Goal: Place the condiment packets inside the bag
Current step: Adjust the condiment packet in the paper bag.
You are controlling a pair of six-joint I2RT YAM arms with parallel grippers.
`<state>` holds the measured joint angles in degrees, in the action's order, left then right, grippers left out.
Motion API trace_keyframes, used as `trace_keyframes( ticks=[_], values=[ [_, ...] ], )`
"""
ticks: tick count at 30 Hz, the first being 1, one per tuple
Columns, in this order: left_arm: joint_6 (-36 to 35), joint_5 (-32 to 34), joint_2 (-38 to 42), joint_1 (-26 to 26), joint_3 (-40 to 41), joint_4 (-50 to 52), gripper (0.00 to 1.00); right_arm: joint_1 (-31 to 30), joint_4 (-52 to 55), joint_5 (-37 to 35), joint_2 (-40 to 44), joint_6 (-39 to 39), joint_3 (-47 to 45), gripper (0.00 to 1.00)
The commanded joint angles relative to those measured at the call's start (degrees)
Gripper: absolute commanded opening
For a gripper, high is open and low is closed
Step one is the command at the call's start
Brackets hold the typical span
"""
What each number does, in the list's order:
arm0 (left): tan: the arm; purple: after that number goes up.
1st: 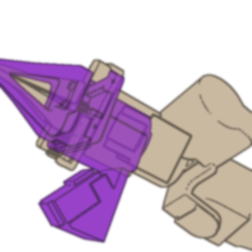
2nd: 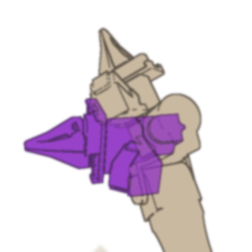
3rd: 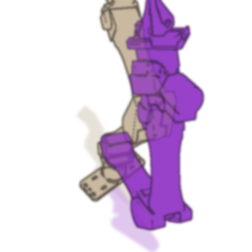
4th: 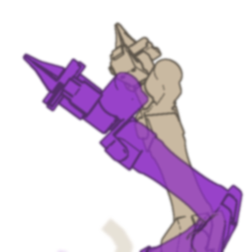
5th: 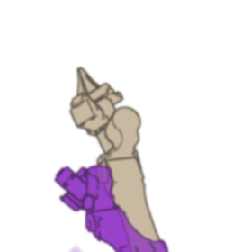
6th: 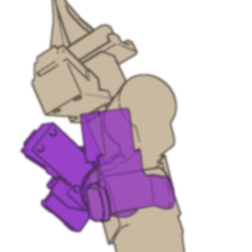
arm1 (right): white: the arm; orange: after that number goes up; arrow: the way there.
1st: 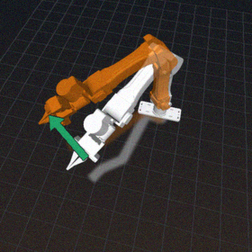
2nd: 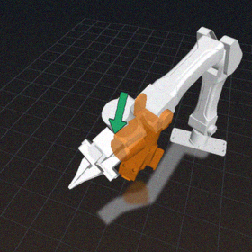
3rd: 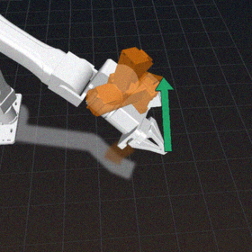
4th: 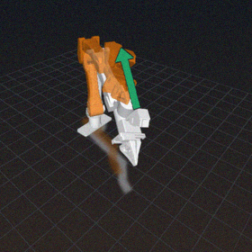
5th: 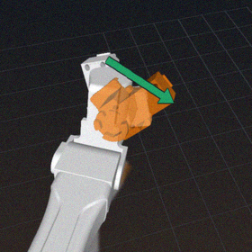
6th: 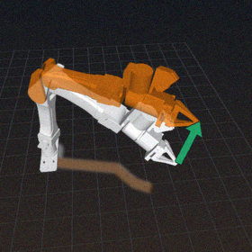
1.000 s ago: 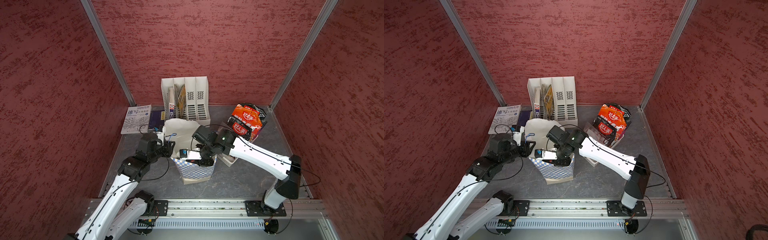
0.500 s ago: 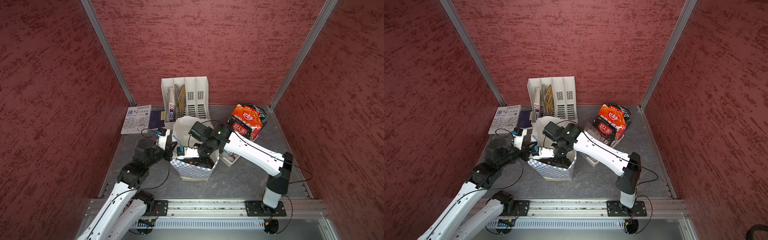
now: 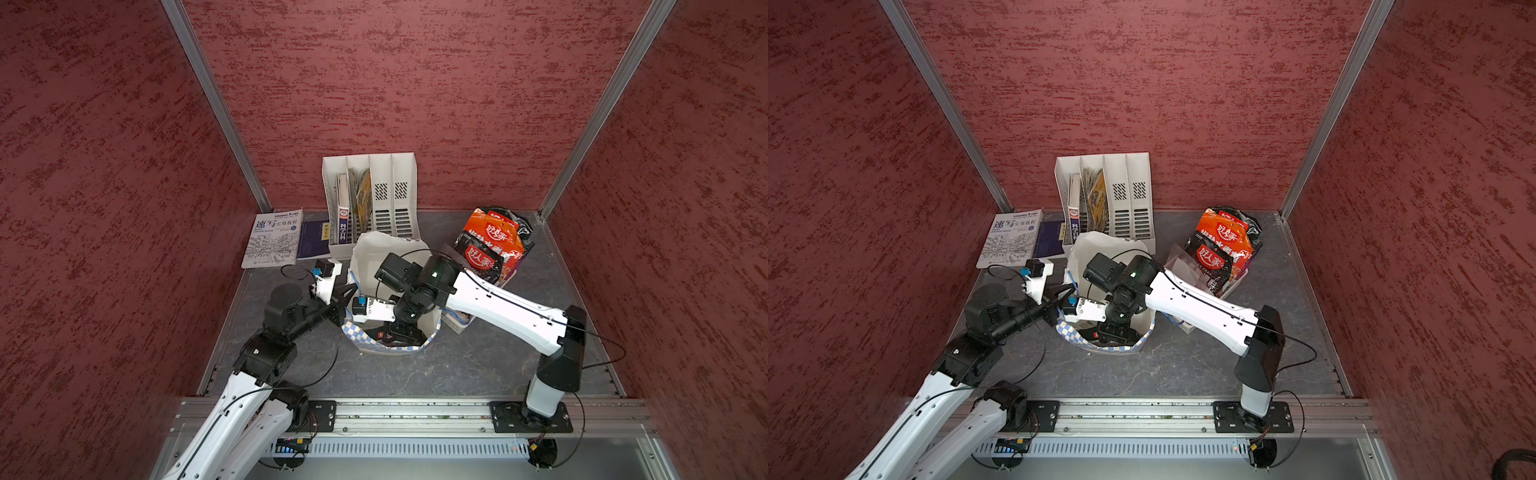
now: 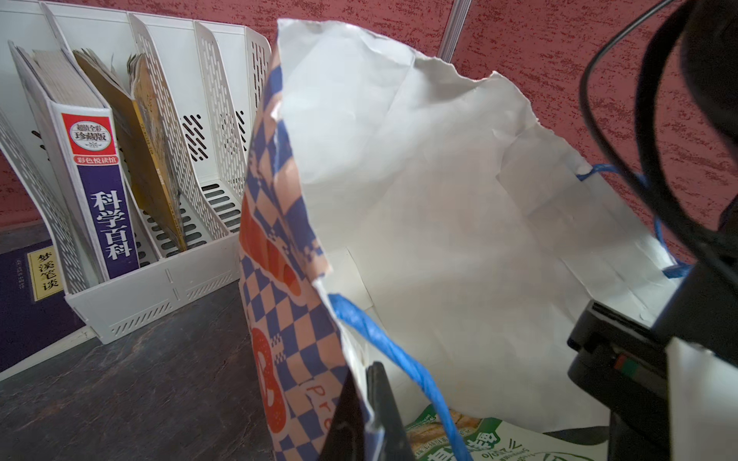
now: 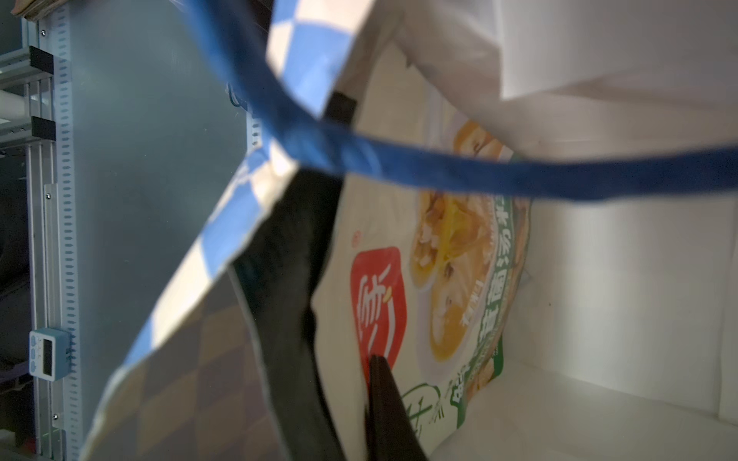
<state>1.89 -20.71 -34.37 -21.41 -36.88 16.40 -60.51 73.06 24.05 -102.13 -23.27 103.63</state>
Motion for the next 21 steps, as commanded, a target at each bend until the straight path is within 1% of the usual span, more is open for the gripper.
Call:
trace_keyframes(
  ticks=[1, 2, 5, 6, 9, 12, 15, 17, 19, 21],
  values=[
    [-3.63, -2.29, 2.44, -0.56, 0.27, -6.59, 0.00, -0.53, -0.17, -3.14, 1.77, 1.70, 0.25, 0.25],
    [-4.12, -2.54, 2.88, -0.56, 0.52, -6.75, 0.00, -0.50, -0.49, -3.99, 2.54, 1.92, 0.47, 0.33],
    [-4.89, -2.30, 4.18, -0.57, 1.07, -7.54, 0.00, -0.53, -2.30, -8.08, 5.58, 2.75, 0.98, 0.48],
    [-4.96, -2.25, 4.46, -0.64, 1.06, -7.61, 0.00, -0.50, -3.02, -9.60, 6.92, 3.08, 1.10, 0.56],
    [-5.40, -2.22, 5.04, -0.65, 0.94, -7.30, 0.00, -0.50, -6.32, -15.73, 11.59, 4.54, 0.52, 0.74],
    [-5.49, -2.31, 5.10, -0.65, 1.05, -7.15, 0.00, -0.44, -11.21, -20.84, 17.15, 5.74, -1.35, 0.86],
    [-5.58, -2.37, 5.02, -0.70, 1.16, -6.93, 0.00, 0.09, -16.10, -24.98, 23.19, 7.21, -3.59, 0.90],
    [-5.33, -2.05, 4.81, -0.74, 1.21, -6.95, 0.00, 2.56, -17.87, -28.20, 26.33, 8.83, -4.47, 0.91],
    [-5.07, -1.37, 4.46, -0.74, 1.21, -6.91, 0.00, 6.88, -18.51, -30.66, 29.00, 11.58, -5.41, 0.91],
    [-5.08, -1.11, 4.01, -0.74, 1.18, -6.78, 0.00, 15.01, -19.73, -30.25, 31.88, 14.01, -7.57, 0.90]
  ],
)
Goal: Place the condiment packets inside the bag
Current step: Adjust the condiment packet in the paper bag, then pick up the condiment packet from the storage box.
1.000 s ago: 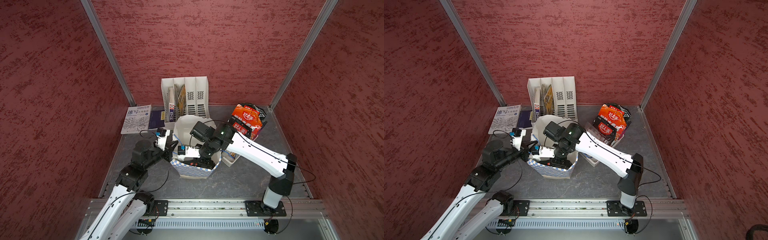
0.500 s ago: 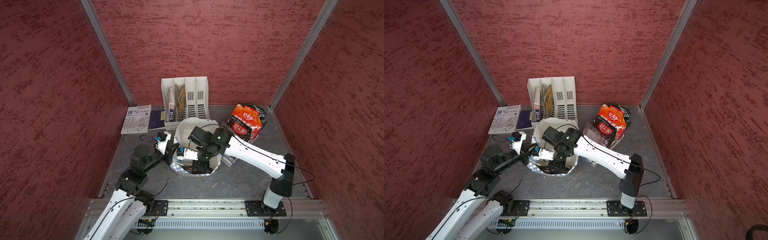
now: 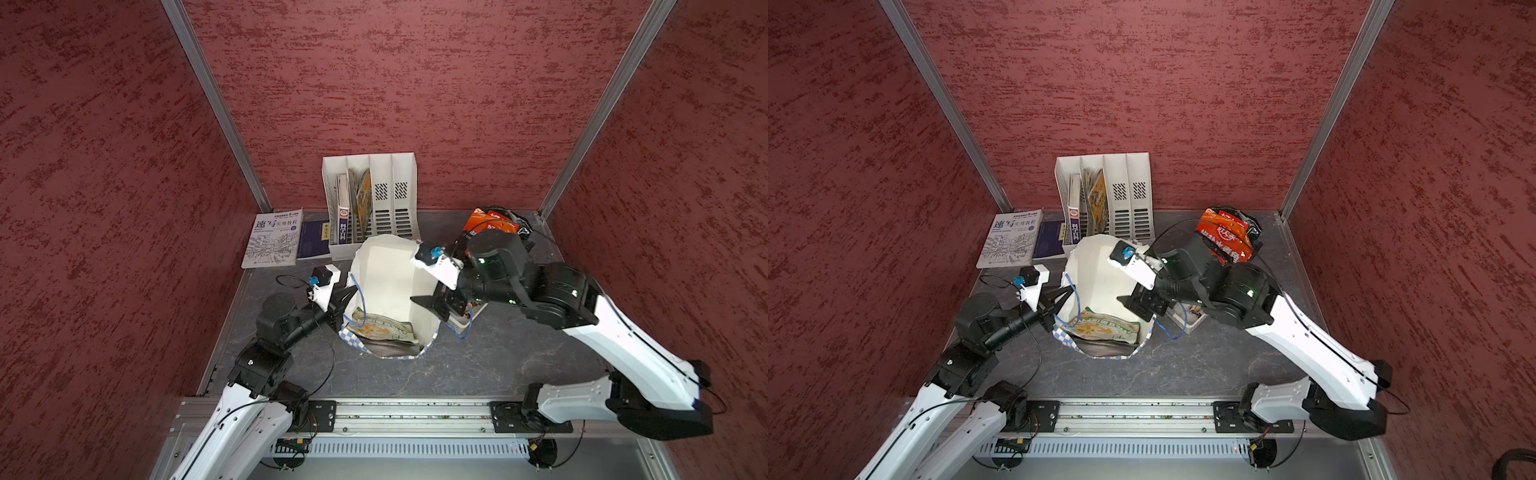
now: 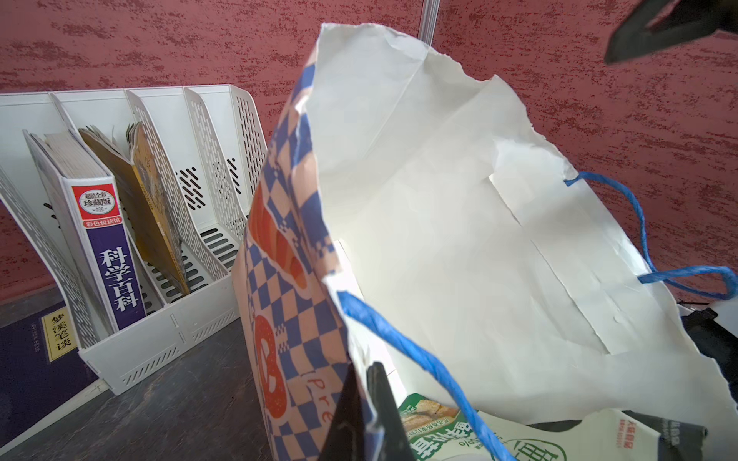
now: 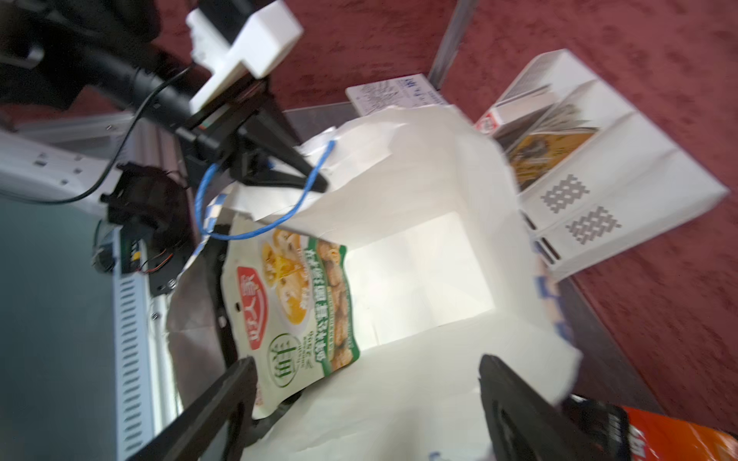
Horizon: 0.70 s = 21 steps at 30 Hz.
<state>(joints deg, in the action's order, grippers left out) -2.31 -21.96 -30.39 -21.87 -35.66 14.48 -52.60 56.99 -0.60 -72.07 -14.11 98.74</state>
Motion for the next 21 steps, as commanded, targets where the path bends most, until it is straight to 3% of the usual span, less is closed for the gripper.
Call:
trace_keyframes(
  ticks=[1, 5, 11, 14, 21],
  values=[
    [-0.88, 0.08, -0.14, -0.28, -0.04, -4.96, 0.00, 11.33, -4.66, -4.60, 3.14, 5.66, -4.47, 0.91],
    [-0.76, -0.37, -0.71, -0.31, -0.11, -5.46, 0.00, 27.22, -7.93, -1.48, 3.54, 6.17, -11.78, 0.91],
    [-0.76, -0.54, -0.85, -0.29, -0.19, -4.91, 0.00, 40.56, -11.27, 4.89, -8.09, 2.57, -14.59, 0.85],
    [-0.70, -0.54, -0.73, -0.26, -0.18, -4.65, 0.00, 45.12, -11.14, 7.40, -15.03, 2.13, -12.06, 0.76],
    [-0.57, -0.48, -1.05, -0.32, -0.08, -4.73, 0.00, 50.98, -7.65, 10.77, -25.15, 0.72, -8.73, 0.72]
  ],
)
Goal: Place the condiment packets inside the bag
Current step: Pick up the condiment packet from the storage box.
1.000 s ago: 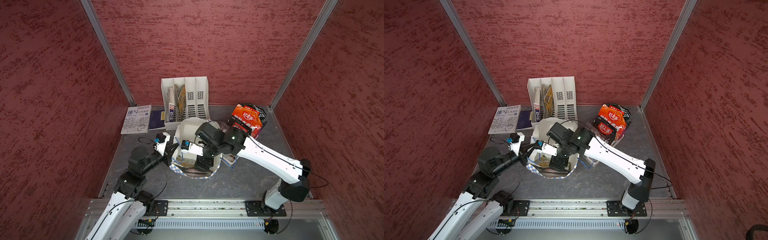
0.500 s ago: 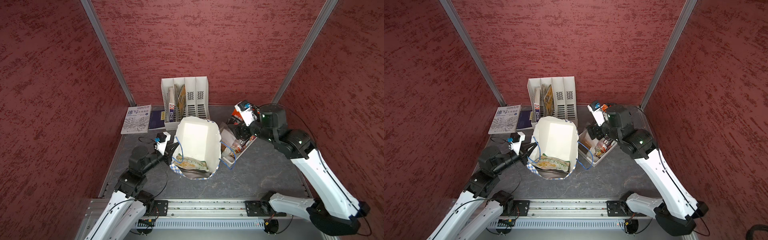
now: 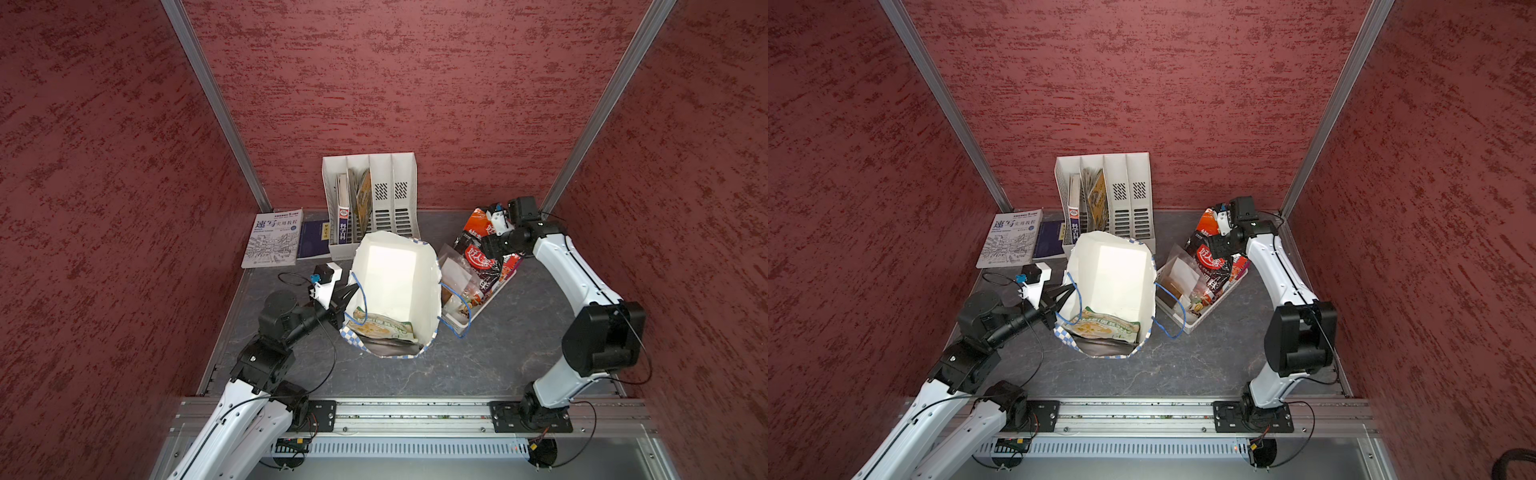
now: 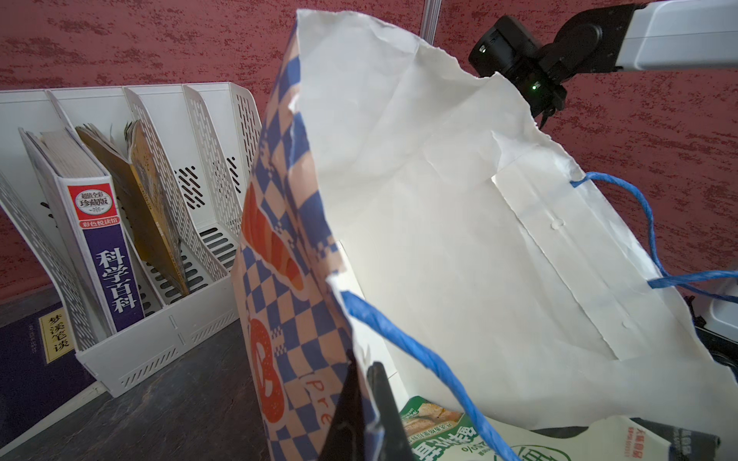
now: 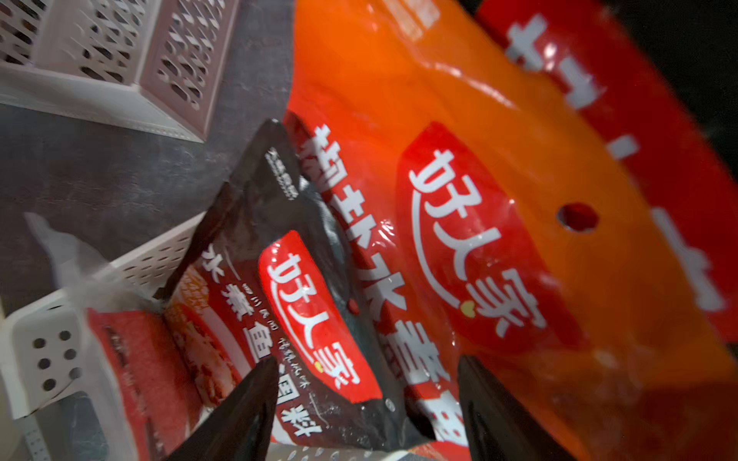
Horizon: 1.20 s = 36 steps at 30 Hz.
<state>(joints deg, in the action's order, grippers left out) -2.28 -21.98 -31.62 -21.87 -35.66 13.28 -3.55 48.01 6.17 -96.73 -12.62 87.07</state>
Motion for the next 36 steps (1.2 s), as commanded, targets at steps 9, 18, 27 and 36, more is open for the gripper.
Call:
trace_keyframes(
  ticks=[9, 18, 27, 36],
  values=[
    [-0.78, 0.07, -0.03, -0.28, -0.17, -3.13, 0.00, 4.20, 1.31, 19.81, -6.36, 0.18, 1.33, 0.55],
    [-0.90, 0.89, -0.01, -0.28, 0.06, -3.00, 0.00, 4.22, 0.11, 31.33, -8.57, 1.77, -2.56, 0.30],
    [-0.87, 1.40, 0.15, -0.28, 0.13, -2.88, 0.00, 3.97, -1.65, 23.98, 2.32, 3.06, -4.26, 0.00],
    [-0.33, 1.77, -1.27, -0.20, -1.24, -0.78, 0.00, -1.15, -2.46, 14.37, 22.60, -3.17, -5.74, 0.00]
  ],
)
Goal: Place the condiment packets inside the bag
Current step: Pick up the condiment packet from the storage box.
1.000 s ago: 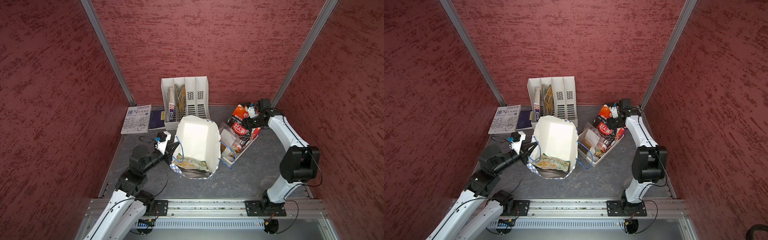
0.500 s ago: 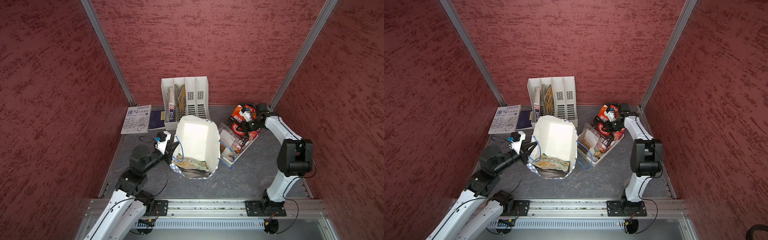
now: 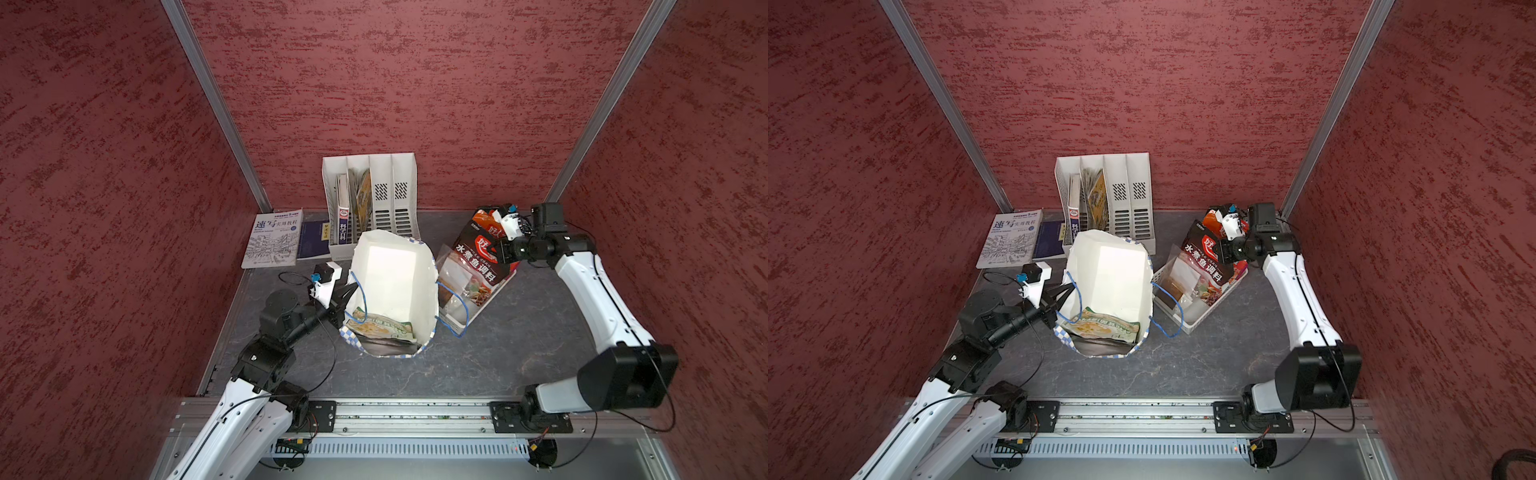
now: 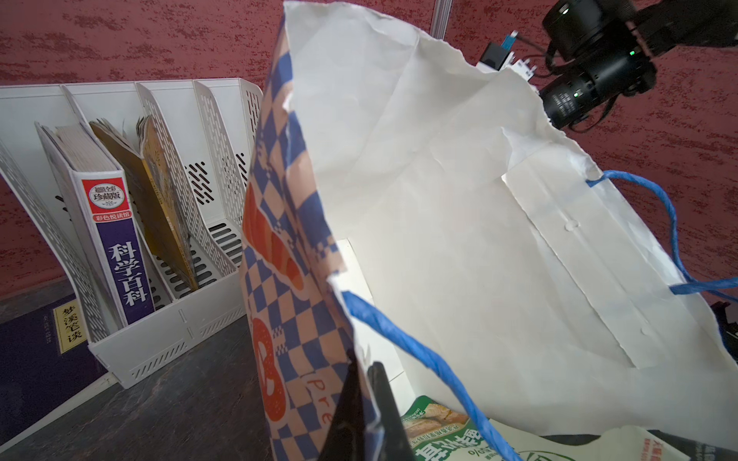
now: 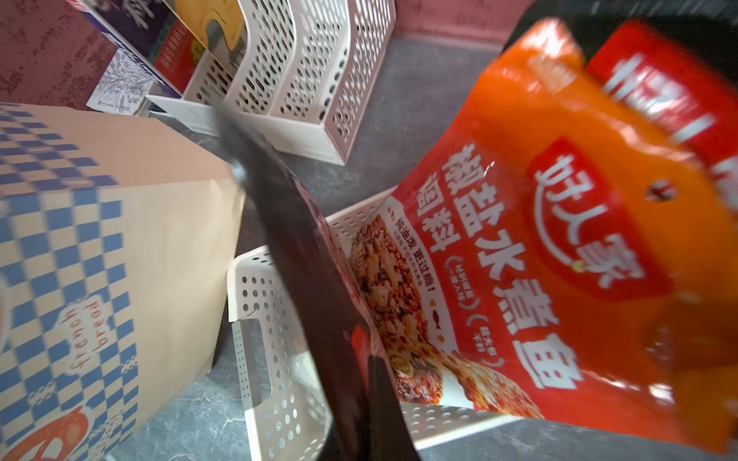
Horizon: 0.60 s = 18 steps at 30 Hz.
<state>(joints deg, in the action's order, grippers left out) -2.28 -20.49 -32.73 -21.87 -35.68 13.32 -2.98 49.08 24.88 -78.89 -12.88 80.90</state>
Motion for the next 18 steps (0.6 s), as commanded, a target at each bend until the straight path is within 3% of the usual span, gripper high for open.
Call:
trace_keyframes(
  ticks=[1, 9, 13, 18],
  values=[
    [-0.25, 0.28, -0.36, -0.19, -1.37, -0.67, 0.00, -2.93, -3.88, -5.88, 6.83, -3.61, 0.86, 0.00],
    [0.72, 1.00, -0.67, -0.19, -1.99, 0.42, 0.00, -11.86, -5.81, -9.47, 17.81, -8.27, 10.02, 0.00],
    [0.74, 1.07, -0.75, -0.19, -2.11, 0.79, 0.00, -15.01, -6.21, -6.13, 18.71, -7.93, 17.18, 0.00],
    [0.68, 0.83, -0.84, -0.19, -2.22, 0.57, 0.00, -17.07, -9.27, 4.50, 17.71, -4.70, 24.38, 0.00]
  ],
)
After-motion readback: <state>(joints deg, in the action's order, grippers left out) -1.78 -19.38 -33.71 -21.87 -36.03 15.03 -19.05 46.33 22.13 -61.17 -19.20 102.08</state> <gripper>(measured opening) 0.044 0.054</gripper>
